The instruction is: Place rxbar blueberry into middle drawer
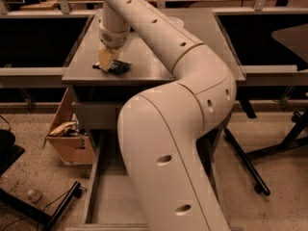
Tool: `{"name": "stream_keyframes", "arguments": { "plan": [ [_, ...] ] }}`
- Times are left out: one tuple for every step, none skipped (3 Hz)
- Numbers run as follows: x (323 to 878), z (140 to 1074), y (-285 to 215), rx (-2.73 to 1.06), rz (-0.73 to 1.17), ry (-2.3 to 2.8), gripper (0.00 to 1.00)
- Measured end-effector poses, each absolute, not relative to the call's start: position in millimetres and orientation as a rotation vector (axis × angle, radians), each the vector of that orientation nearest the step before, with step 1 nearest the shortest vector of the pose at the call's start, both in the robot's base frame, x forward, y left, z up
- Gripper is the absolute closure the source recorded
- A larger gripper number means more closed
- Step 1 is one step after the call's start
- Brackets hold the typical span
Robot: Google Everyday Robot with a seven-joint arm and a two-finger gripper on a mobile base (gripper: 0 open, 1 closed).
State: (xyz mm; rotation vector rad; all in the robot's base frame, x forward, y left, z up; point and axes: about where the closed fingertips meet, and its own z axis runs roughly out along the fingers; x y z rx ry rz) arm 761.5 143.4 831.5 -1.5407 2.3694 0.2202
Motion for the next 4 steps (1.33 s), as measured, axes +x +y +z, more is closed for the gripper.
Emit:
{"name": "stream_keyframes", "arguments": {
  "plan": [
    [761.5,831.9,143.4,-1.541,0.220,2.369,1.00],
    [761.5,834.8,143.4,-1.541,0.220,2.369,1.00],
    [753.4,855.8,119.4,-1.519,0.218,2.335,1.00],
    [725.6,886.6,73.5,-1.456,0.181,2.316,1.00]
  ]
}}
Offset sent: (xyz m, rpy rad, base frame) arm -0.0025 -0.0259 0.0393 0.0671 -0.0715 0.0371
